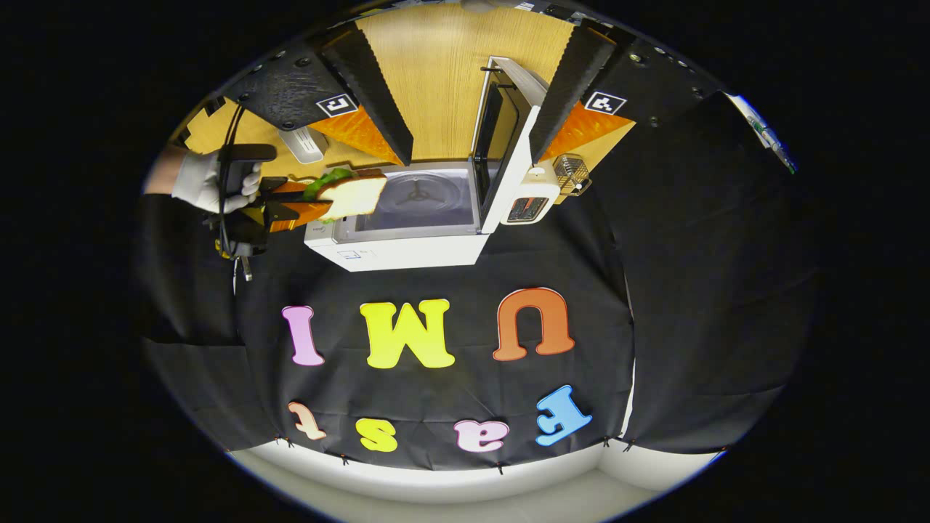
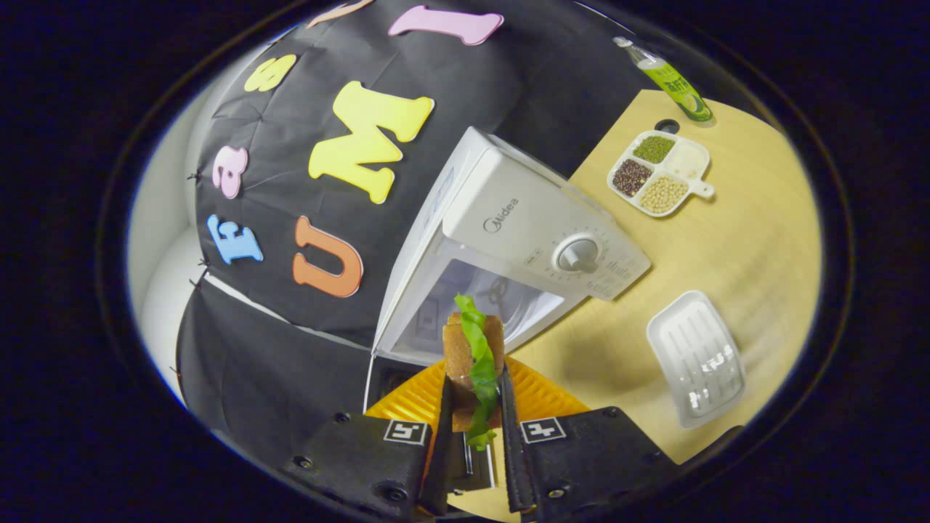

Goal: Open the microwave oven with the left hand, put the food in, and close the microwave oven.

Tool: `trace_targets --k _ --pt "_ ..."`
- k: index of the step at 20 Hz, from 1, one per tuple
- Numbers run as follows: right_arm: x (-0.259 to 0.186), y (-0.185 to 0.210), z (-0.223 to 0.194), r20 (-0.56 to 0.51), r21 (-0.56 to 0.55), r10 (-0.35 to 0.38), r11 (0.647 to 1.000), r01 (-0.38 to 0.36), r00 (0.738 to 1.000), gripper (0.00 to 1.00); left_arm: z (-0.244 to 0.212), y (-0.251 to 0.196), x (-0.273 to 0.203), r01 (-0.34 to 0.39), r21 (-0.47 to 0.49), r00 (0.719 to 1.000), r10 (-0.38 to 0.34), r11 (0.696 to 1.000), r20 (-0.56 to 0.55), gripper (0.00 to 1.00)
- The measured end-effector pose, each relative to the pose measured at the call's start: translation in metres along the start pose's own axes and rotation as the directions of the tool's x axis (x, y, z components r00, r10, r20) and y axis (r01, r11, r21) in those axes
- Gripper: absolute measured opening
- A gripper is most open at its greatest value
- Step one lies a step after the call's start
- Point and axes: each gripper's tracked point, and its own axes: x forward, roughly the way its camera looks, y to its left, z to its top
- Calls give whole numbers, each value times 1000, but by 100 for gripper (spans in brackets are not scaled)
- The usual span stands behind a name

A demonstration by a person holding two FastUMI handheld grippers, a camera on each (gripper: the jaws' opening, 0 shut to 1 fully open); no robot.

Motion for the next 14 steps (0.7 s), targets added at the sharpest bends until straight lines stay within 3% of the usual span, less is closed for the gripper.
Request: trace_targets --k 3,7,14 --pt "43 -1 -12 78 25 -43 999 41 996 34 -2 17 4 -9 9 1000 9 1000 -8 97" --pt "95 9 -20 173 105 -51 994 33 984 33 -10 36 6 -15 49 999 17 999 -32 97" --pt "169 19 -4 360 181 -94 983 30 928 33 -18 54 12 4 76 998 0 997 -64 97"
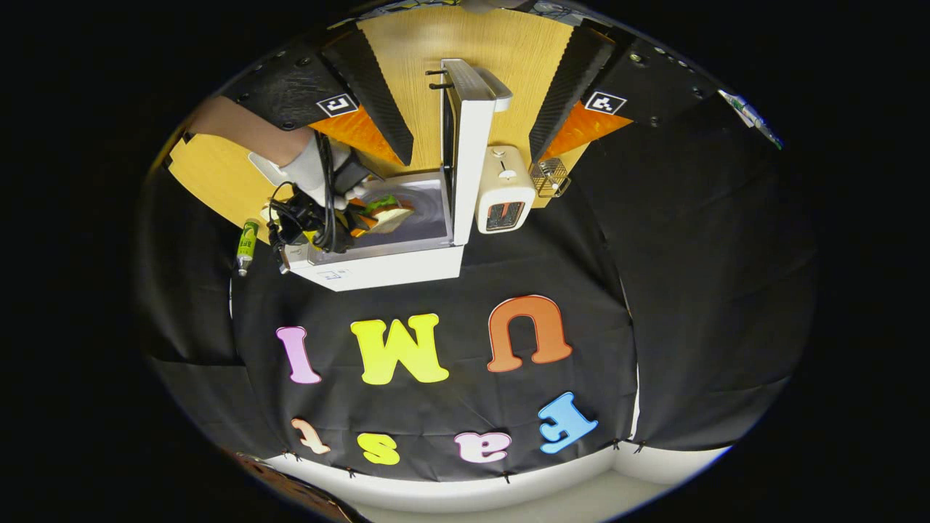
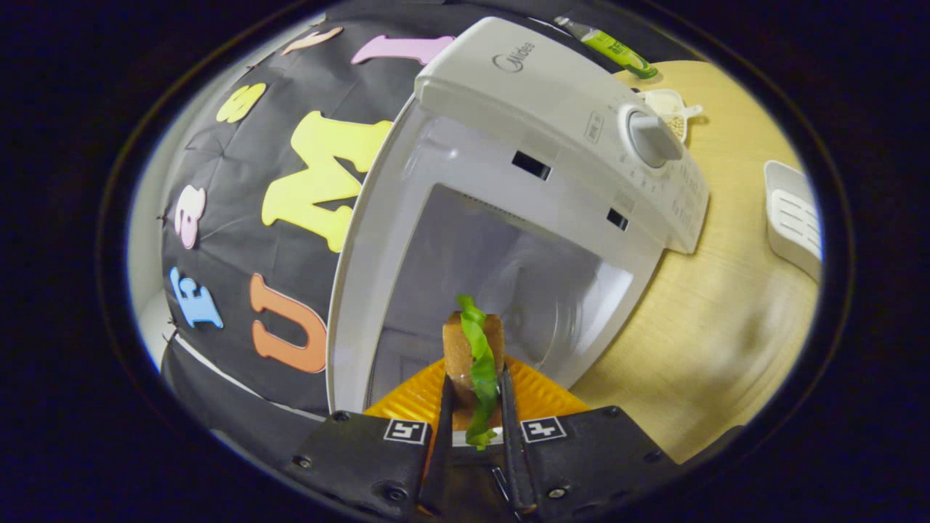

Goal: Open the microwave oven with the left hand, put the food in, and close the microwave oven.

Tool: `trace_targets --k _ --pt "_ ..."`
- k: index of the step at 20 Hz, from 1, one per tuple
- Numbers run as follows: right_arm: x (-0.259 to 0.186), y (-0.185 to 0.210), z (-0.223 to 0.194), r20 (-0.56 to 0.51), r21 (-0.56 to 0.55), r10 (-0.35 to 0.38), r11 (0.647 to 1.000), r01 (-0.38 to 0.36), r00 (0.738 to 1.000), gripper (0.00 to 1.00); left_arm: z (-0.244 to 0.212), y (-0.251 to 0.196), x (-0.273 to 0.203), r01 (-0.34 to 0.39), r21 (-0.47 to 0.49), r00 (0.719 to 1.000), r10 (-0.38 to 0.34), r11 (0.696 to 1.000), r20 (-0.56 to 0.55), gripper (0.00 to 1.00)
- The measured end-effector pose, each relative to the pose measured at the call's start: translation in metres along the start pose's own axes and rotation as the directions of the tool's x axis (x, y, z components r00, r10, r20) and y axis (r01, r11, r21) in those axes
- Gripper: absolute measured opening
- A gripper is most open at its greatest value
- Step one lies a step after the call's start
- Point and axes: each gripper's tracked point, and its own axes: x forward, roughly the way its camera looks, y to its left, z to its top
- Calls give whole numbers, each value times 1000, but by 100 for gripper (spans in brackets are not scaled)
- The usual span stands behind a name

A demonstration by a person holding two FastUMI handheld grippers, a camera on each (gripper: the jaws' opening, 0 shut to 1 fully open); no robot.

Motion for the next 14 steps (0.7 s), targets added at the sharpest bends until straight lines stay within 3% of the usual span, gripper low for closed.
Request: trace_targets --k 3,7,8,9,10,11,12,13,14 --pt "24 2 -6 65 -40 -5 999 8 998 33 -1 2 10 7 14 1000 -7 1000 -8 97" --pt "42 -14 -19 74 -101 -27 994 34 997 34 -4 6 16 2 13 1000 -1 1000 -15 97" --pt "44 -20 -17 82 -136 -36 990 47 996 27 -5 6 16 -1 21 1000 2 1000 -14 97" --pt "46 -27 -16 99 -190 -51 979 69 994 28 -4 8 17 -5 22 1000 5 1000 -11 97" --pt "48 -34 -13 115 -248 -70 964 97 991 40 -5 9 16 -5 15 1000 6 1000 -12 97" --pt "48 -35 -10 128 -304 -81 946 117 988 31 -5 9 16 -9 10 1000 9 1000 -11 97" --pt "46 -37 -6 150 -366 -96 919 145 984 39 -5 9 17 -9 6 1000 9 1000 -10 97" --pt "44 -40 -1 178 -437 -107 882 176 978 54 -6 10 17 -12 5 1000 12 1000 -11 97" --pt "41 -42 3 206 -496 -112 844 202 972 54 -7 9 19 -15 8 1000 15 1000 -11 97"
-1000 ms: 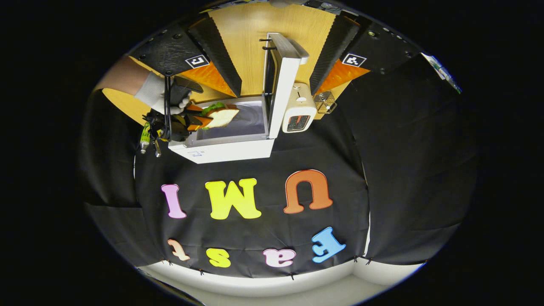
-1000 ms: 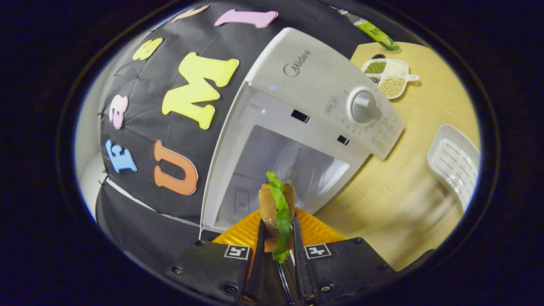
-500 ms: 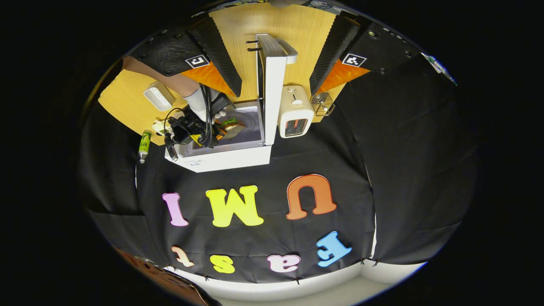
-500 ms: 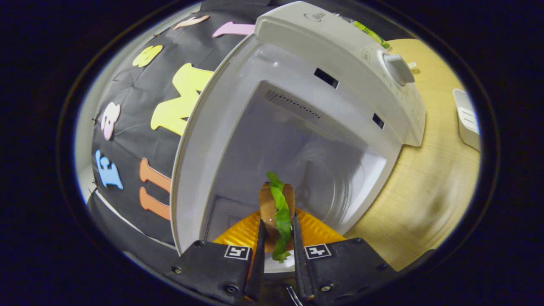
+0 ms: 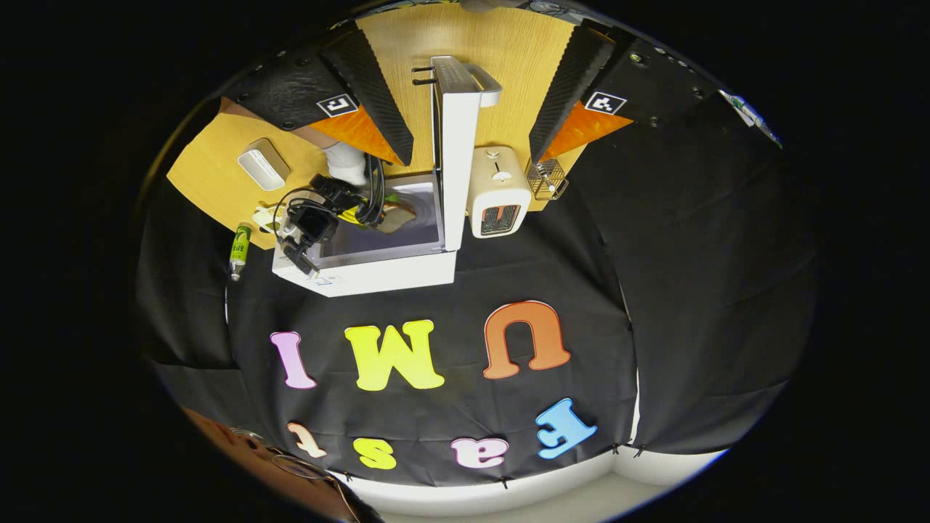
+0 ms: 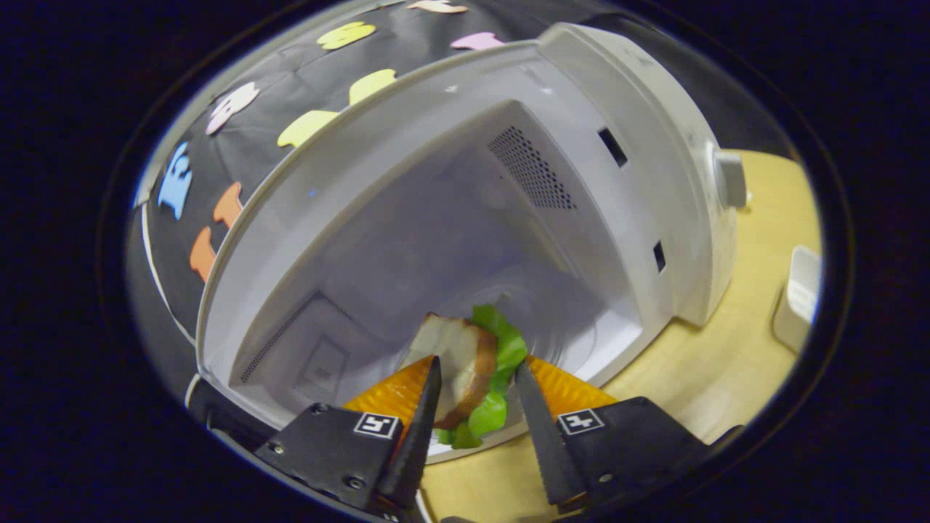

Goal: Open the microwave oven with the left hand, put the food in, and close the microwave oven.

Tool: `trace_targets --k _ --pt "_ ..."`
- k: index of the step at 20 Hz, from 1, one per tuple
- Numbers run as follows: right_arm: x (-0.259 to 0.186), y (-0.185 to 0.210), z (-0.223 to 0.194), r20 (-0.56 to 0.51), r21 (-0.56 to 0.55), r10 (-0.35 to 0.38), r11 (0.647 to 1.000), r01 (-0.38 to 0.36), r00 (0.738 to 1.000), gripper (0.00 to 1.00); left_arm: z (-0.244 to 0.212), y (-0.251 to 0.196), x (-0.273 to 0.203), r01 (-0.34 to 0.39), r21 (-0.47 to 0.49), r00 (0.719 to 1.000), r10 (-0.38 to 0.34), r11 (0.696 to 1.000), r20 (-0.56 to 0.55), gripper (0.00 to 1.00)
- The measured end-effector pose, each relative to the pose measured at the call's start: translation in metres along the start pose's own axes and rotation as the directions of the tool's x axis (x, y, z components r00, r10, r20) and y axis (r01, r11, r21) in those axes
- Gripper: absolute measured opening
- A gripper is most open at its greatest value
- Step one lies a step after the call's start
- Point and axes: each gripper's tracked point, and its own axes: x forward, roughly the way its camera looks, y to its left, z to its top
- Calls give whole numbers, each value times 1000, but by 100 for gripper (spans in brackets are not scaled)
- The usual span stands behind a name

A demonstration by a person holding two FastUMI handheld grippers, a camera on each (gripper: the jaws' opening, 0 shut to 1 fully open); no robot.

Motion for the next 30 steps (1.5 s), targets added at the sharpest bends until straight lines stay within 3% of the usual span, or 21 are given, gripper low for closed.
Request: trace_targets --k 1,3,4,5,7,9,11,12,13,15,16,19,20,21,22,23,25,26,27,28,30 --pt "-5 1 8 20 -43 2 999 -1 1000 61 0 0 0 -2 5 1000 2 1000 -1 97" --pt "-11 4 19 47 -94 32 995 -27 998 87 0 -3 1 4 11 1000 -4 1000 2 97" --pt "-16 4 25 48 -114 37 993 -31 998 87 1 -5 2 10 12 1000 -10 1000 5 97" --pt "-20 7 30 52 -136 51 990 -44 997 95 3 -5 2 10 13 1000 -10 1000 11 97" --pt "-33 8 35 27 -175 76 982 -70 997 89 6 -5 3 12 1 1000 -12 1000 19 97" --pt "-54 14 40 -11 -152 103 983 -104 995 100 11 -4 4 8 -3 999 -8 1000 32 97" --pt "-75 18 59 -20 -186 129 974 -130 991 91 17 -2 6 6 -11 999 -5 1000 42 97" --pt "-87 21 69 -22 -214 150 965 -151 988 100 22 -2 6 4 -14 999 -4 1000 52 97" --pt "-99 24 77 -36 -236 172 956 -176 984 91 24 0 7 1 -17 998 0 1000 55 97" --pt "-124 24 95 -61 -284 211 933 -219 976 92 26 5 5 -12 -21 998 13 1000 64 97" --pt "-134 20 108 -60 -323 217 919 -225 974 100 24 9 6 -16 -25 998 18 1000 67 97" --pt "-174 9 147 -53 -440 244 865 -242 968 100 24 22 3 -35 -41 996 38 999 79 97" --pt "-188 3 160 -53 -478 254 843 -248 966 92 23 27 3 -46 -47 996 50 998 81 97" --pt "-201 -7 175 -43 -517 249 823 -234 968 92 24 32 3 -50 -57 995 55 997 87 97" --pt "-213 -18 193 -25 -552 240 806 -214 970 100 22 37 4 -56 -69 994 62 996 91 97" --pt "-227 -29 208 -9 -576 229 795 -192 973 91 21 41 4 -66 -75 993 73 995 92 97" --pt "-252 -42 236 16 -593 212 789 -161 977 91 19 55 3 -107 -80 988 116 991 105 97" --pt "-264 -51 248 28 -600 199 787 -143 980 100 18 61 2 -119 -80 985 127 990 114 97" --pt "-276 -57 257 41 -610 196 781 -131 980 92 17 65 3 -125 -82 984 134 989 117 89" --pt "-287 -62 268 50 -624 197 772 -123 979 92 13 68 4 -130 -87 983 140 988 117 96" --pt "-306 -71 288 74 -644 189 759 -98 979 92 5 76 6 -140 -81 982 149 987 118 95"
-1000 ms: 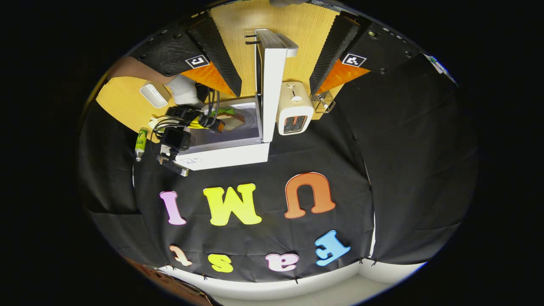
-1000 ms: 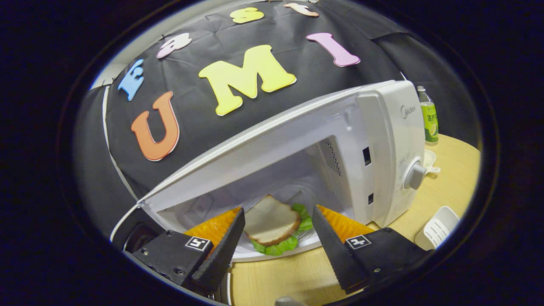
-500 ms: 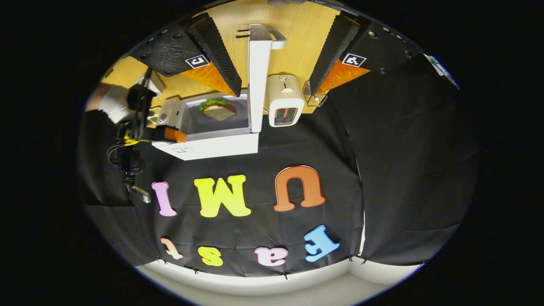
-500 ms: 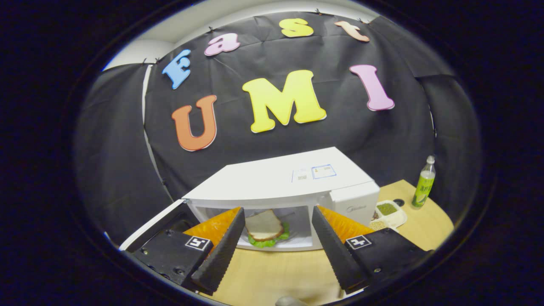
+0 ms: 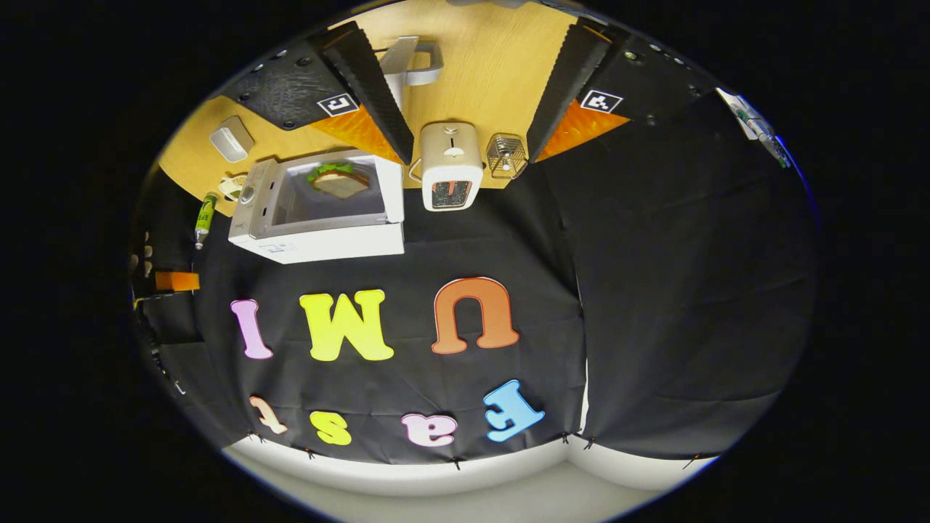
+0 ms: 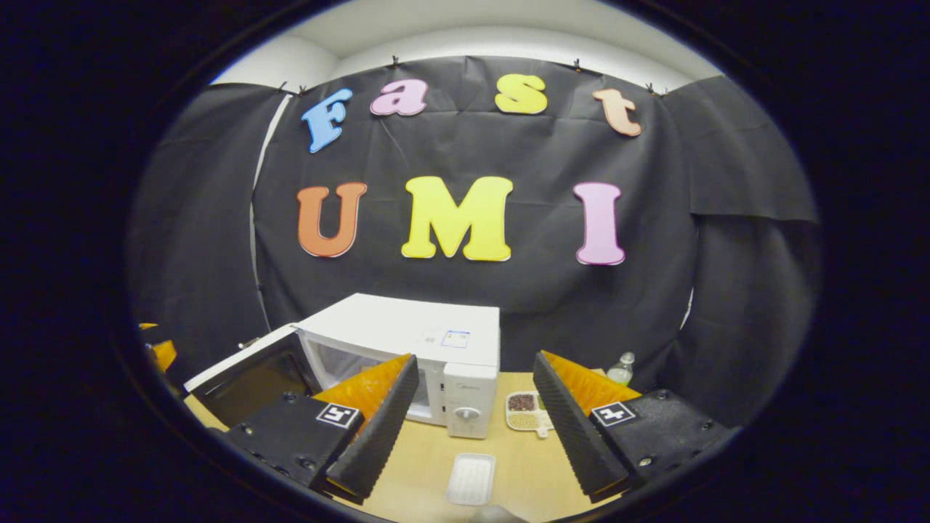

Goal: Open the microwave oven with the left hand, put the food in, and close the microwave oven.

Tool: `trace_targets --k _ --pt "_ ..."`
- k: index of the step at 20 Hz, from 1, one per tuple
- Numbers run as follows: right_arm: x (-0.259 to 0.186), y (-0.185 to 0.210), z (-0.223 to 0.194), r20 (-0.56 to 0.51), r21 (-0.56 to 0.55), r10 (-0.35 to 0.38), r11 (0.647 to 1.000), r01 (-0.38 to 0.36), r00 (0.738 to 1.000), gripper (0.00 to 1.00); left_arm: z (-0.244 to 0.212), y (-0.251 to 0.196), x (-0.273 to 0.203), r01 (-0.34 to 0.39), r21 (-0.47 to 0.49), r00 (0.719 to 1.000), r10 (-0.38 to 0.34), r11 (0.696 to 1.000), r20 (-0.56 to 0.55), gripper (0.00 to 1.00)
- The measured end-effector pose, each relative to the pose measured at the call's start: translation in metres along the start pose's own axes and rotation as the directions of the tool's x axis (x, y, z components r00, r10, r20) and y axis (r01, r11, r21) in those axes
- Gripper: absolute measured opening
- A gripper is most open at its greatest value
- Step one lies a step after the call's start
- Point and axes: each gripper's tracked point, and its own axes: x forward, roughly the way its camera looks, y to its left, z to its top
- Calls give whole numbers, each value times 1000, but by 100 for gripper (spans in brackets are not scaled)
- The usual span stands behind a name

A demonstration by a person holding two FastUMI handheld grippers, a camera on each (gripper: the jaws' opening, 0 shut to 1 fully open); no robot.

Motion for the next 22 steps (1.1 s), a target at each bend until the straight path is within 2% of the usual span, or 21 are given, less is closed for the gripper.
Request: trace_targets --k 1,2,3,6,8,9,10,11,12,13,14,16,22 --pt "-7 -6 3 2 -12 -9 1000 9 1000 92 -4 6 1 -14 7 1000 14 1000 -1 89" --pt "-14 -10 6 -3 -15 -15 1000 15 1000 100 -10 11 2 -17 10 1000 18 1000 -10 82" --pt "-23 -11 6 -8 -13 -11 1000 11 1000 92 -15 16 1 -24 7 1000 24 1000 -14 60" --pt "-40 -19 14 2 -7 -25 1000 25 1000 92 -28 25 4 -31 -8 999 31 999 -22 29" --pt "-48 -19 7 -22 14 -22 1000 22 1000 92 -44 27 9 -30 1 999 30 1000 -43 20" --pt "-51 -20 4 -41 18 -21 1000 22 999 100 -51 26 11 -12 -4 998 12 1000 -58 0" --pt "-53 -24 3 -49 24 -28 999 29 998 100 -56 22 13 10 -8 998 -10 1000 -67 0" --pt "-56 -27 4 -56 33 -37 999 39 998 92 -65 24 23 15 -9 997 -15 1000 -76 0" --pt "-58 -30 4 -61 44 -42 998 45 997 100 -76 26 23 -2 -2 996 2 1000 -92 0" --pt "-60 -31 2 -69 54 -48 997 51 996 100 -88 28 28 5 -7 994 -6 1000 -111 0" --pt "-62 -33 1 -77 63 -50 996 55 996 92 -94 27 28 16 -19 992 -18 1000 -124 0" --pt "-67 -38 -2 -88 77 -59 995 65 994 92 -107 19 28 48 -36 989 -53 998 -140 0" --pt "-69 -48 -9 -112 75 -63 995 72 992 92 -117 -2 34 85 -45 985 -91 995 -148 0"
